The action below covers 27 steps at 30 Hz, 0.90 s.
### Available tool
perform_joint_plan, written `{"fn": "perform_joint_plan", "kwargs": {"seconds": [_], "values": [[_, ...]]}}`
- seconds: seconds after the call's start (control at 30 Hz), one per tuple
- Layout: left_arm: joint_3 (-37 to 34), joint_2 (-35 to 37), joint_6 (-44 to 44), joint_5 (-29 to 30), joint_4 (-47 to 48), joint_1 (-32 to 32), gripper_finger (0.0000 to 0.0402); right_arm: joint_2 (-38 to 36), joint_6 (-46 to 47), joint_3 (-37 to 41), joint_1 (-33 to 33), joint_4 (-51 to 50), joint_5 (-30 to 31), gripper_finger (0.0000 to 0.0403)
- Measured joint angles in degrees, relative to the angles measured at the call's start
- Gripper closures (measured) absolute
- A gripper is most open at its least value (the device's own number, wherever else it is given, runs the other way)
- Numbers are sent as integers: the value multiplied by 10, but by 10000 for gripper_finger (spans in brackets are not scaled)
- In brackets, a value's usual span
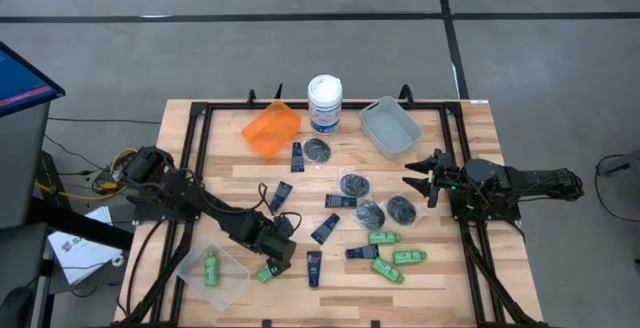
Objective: Pick & Place Travel size toiletries
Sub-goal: Put the shampoo into the white bin
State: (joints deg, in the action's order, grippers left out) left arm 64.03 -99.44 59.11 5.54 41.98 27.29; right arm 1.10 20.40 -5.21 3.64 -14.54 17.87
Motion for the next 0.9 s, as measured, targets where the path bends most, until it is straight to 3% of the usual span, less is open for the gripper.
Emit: {"fn": "perform_joint_plan", "kwargs": {"seconds": [0.9], "values": [[14,-4,26,0,-27,1,135,0,-9,0,0,0,0,172]]}}
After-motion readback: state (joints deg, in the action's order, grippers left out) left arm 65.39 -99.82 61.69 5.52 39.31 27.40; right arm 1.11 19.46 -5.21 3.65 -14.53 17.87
